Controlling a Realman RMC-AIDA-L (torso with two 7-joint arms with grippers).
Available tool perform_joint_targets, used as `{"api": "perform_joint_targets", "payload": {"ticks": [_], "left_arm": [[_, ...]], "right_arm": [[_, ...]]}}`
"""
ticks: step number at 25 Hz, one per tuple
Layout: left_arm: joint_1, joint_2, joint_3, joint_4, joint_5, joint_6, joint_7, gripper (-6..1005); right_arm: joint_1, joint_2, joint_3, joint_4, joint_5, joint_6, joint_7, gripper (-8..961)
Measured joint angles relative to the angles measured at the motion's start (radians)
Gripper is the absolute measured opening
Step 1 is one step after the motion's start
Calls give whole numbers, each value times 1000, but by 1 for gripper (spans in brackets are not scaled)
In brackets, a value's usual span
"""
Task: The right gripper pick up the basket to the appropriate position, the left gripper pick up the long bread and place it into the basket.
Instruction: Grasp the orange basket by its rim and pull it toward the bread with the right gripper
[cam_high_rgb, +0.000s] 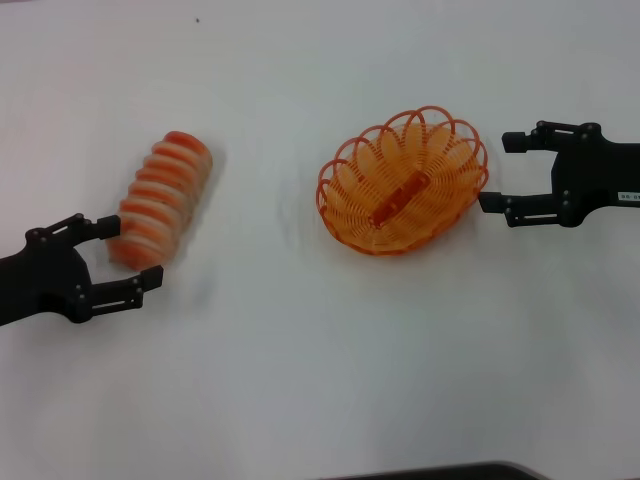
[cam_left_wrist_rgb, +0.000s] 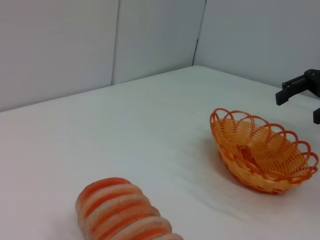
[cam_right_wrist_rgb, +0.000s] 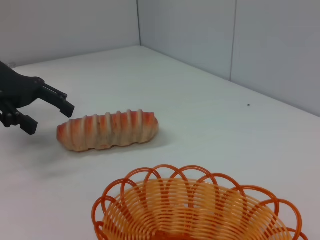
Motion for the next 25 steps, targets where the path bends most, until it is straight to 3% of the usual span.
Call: {"api": "perform_joint_targets", "payload": {"ticks": [13, 19, 25], "left_arm": [[0, -6, -2, 11, -3, 9, 2, 916], [0, -12, -11, 12, -3, 10, 1, 914], [1, -13, -12, 14, -3, 11, 1, 913]], "right_arm": [[2, 1, 13, 1, 19, -3, 52, 885], [68, -20, 26, -69, 22, 3, 532, 885], [221, -51, 20, -100, -194, 12, 971, 884]]}}
